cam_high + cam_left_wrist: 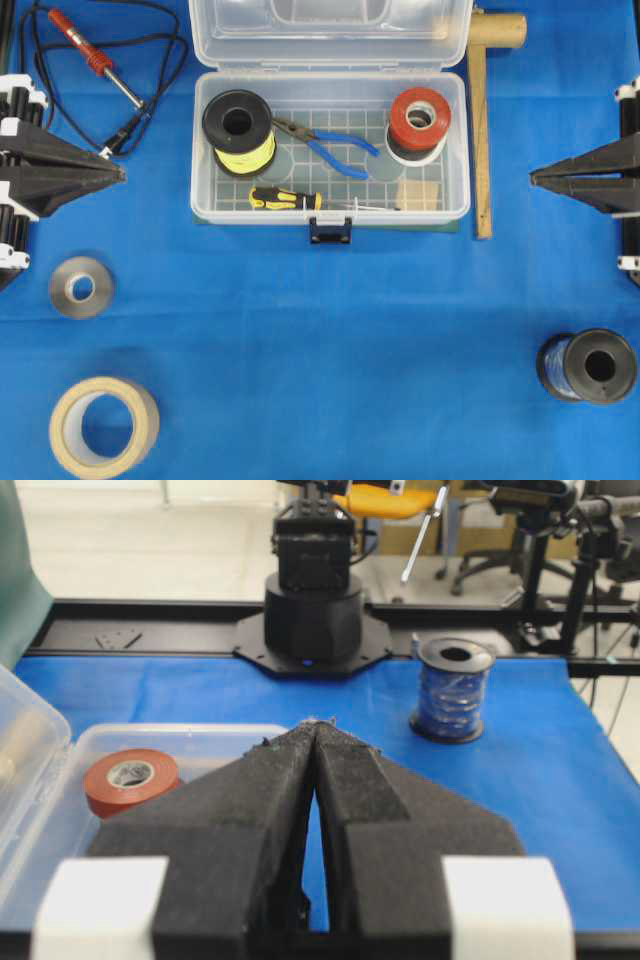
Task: Pick the nipper from the toolbox among several items.
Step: 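Move the right gripper over the toolbox toward the blue-handled pliers, then lower the right gripper and close it on the pliers' blue handle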
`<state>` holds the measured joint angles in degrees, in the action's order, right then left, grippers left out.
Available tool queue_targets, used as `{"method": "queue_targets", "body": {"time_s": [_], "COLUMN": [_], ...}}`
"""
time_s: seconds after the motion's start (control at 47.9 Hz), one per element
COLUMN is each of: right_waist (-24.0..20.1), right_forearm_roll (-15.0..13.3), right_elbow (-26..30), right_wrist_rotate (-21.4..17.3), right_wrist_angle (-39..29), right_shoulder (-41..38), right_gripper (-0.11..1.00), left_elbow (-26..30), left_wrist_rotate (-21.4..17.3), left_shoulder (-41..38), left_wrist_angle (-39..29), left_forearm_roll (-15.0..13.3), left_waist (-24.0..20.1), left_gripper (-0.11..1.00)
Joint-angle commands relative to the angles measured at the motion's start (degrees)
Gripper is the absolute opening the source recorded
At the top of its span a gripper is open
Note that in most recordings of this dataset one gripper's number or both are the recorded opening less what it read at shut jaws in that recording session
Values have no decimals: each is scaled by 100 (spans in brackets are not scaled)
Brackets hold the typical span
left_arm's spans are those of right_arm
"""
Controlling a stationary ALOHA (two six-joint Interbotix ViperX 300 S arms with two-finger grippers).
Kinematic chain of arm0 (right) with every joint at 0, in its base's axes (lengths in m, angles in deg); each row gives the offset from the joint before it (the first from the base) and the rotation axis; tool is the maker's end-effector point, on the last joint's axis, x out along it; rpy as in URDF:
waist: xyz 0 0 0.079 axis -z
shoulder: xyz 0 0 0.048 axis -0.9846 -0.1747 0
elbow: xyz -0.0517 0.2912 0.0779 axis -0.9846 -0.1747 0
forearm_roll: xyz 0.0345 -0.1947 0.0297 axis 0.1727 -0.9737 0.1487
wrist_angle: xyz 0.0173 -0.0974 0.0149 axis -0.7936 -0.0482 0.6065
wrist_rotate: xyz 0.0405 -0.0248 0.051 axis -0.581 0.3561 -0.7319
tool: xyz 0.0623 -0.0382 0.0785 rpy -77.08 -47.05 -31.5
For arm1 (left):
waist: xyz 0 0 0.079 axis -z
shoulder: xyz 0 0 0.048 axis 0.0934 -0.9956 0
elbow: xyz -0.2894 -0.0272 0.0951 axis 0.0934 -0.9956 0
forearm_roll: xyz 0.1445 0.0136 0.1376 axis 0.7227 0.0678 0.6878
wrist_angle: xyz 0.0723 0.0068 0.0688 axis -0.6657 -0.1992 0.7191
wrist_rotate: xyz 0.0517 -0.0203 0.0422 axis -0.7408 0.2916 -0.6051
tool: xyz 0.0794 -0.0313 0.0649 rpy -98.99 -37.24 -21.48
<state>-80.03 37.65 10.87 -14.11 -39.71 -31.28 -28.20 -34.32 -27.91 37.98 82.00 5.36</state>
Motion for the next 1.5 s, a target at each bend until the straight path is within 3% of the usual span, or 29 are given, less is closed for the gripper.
{"method": "queue_targets", "body": {"time_s": [0.0,0.188,0.376,0.627,0.731,0.877,0.919,1.128,1.483], "right_waist": [44,492,1169,1538,1547,1547,1547,1556,1679], "right_forearm_roll": [0,26,53,18,-70,-141,-141,-141,-185], "right_elbow": [123,747,1600,2725,3226,3700,3832,4166,4535], "right_wrist_rotate": [35,-62,-211,-176,-141,-141,-149,-149,-114], "right_wrist_angle": [35,-729,-1731,-2558,-3015,-3366,-3428,-3463,-3472], "right_shoulder": [-88,-650,-1775,-3507,-4236,-5027,-5273,-6082,-7022], "right_gripper": [0,0,0,2,21,63,68,62,62], "left_elbow": [123,114,114,105,105,105,97,97,70], "left_wrist_rotate": [9,9,18,26,26,26,26,26,105], "left_shoulder": [-35,-44,-44,-53,-53,-79,-70,-70,-70], "left_wrist_angle": [18,18,18,9,0,-9,-18,-114,-149], "left_forearm_roll": [-211,-211,-211,-211,-211,-211,-211,-211,-220], "left_waist": [-18,-18,-18,-18,-18,-18,-18,-18,-18], "left_gripper": [0,0,0,0,0,0,0,0,0]}}
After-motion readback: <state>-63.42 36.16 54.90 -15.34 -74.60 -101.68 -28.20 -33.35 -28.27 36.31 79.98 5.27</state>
